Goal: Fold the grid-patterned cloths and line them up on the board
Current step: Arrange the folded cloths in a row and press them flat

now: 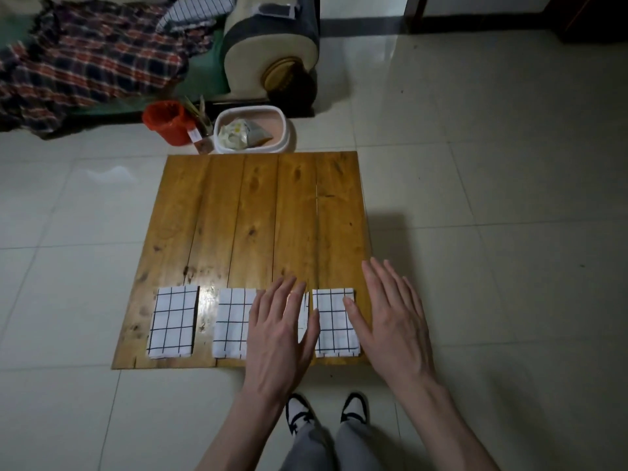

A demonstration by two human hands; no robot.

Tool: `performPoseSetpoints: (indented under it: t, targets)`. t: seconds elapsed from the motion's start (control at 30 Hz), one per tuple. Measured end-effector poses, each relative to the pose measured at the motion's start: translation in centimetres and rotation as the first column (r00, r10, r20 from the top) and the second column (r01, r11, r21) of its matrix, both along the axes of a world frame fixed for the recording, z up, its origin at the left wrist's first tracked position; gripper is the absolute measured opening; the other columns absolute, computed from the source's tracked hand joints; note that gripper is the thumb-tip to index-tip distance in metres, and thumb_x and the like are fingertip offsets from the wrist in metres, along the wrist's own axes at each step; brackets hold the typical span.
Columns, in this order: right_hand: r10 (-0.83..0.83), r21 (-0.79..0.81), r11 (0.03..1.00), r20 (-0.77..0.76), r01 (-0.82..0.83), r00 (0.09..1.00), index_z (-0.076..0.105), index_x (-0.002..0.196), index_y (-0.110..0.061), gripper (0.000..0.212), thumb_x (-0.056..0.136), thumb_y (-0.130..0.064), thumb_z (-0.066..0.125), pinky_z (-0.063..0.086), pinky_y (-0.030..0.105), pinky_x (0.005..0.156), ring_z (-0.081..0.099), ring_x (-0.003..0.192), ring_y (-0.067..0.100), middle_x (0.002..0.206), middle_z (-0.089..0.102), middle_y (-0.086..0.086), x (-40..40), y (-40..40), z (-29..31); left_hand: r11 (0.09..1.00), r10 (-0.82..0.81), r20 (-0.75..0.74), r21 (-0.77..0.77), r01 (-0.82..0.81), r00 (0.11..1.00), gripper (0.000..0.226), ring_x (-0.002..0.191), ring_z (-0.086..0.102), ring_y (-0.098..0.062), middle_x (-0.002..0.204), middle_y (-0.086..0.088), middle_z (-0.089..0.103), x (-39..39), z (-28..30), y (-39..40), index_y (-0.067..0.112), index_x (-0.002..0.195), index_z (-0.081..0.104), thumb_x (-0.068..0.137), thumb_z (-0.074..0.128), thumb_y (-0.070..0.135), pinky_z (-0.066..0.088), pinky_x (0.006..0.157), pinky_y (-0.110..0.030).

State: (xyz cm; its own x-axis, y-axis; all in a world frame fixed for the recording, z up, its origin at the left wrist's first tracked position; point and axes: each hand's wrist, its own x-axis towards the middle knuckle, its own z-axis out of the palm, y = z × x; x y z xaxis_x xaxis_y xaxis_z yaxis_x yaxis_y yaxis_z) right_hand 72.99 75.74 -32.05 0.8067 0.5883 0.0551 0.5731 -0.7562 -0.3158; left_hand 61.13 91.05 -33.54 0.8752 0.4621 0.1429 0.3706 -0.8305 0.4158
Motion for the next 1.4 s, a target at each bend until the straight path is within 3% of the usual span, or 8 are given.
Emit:
performPoseSetpoints:
  t: [0.43,0.73,0.97,1.17,1.4]
  targets:
    - [0.124,-0.118,0.983,-0.161,-0.144,0.979,0.023,0.164,-0.024,0.067,0.107,-0.059,0.027,0.016,0.038,0.128,0.016,0.158,0.011,0.170,0.024,-0.005,1.8,-2.7,-18.9,0.996,-0.063,-0.142,-0.066,0.054,0.988,0.054,0.149,0.041,-0.022,0.153,-0.005,0.055,2.0,-17.9,-2.1,0.014,0.150,0.052,0.107,0.043,0.045,0.039,0.120,-0.050]
    - [0.282,-0.156,0.941,-0.126,-0.300,0.951,0.026,0.164,-0.018,0.070,0.103,-0.050,0.040,0.027,0.047,0.126,0.011,0.160,0.014,0.173,0.017,0.000,2.4,-1.4,-29.0,0.985,-0.172,-0.218,-0.034,0.169,0.961,0.062,0.152,0.040,-0.027,0.159,-0.012,0.049,2.8,-27.1,-2.3,0.008,0.155,0.045,0.100,0.062,0.031,0.030,0.126,-0.048]
    - [0.306,-0.240,0.912,-0.142,-0.333,0.941,0.015,0.166,-0.021,0.073,0.104,-0.055,0.030,0.019,0.050,0.125,0.006,0.160,0.013,0.174,0.006,-0.004,2.8,-2.3,-31.5,0.980,-0.191,-0.269,0.004,0.200,0.944,0.066,0.149,0.043,-0.032,0.157,-0.015,0.049,3.5,-28.3,-2.6,0.005,0.151,0.049,0.094,0.063,0.035,0.032,0.125,-0.048]
    - [0.302,-0.276,0.903,-0.138,-0.330,0.943,0.013,0.166,-0.024,0.075,0.103,-0.059,0.033,0.008,0.051,0.125,0.004,0.160,0.011,0.174,0.005,-0.005,3.5,-3.7,-31.3,0.978,-0.205,-0.264,-0.020,0.207,0.943,0.065,0.149,0.042,-0.031,0.158,-0.015,0.048,4.0,-28.3,-3.7,0.006,0.152,0.048,0.097,0.066,0.035,0.035,0.124,-0.049]
    - [0.281,-0.266,0.914,-0.135,-0.308,0.950,0.017,0.166,-0.023,0.075,0.103,-0.060,0.035,0.020,0.053,0.126,0.009,0.160,0.011,0.174,0.010,-0.006,3.7,-5.6,-31.0,0.969,-0.248,-0.231,-0.056,0.242,0.941,0.065,0.154,0.035,-0.028,0.162,-0.012,0.043,3.8,-28.7,-5.1,0.010,0.155,0.044,0.100,0.061,0.040,0.031,0.126,-0.049]
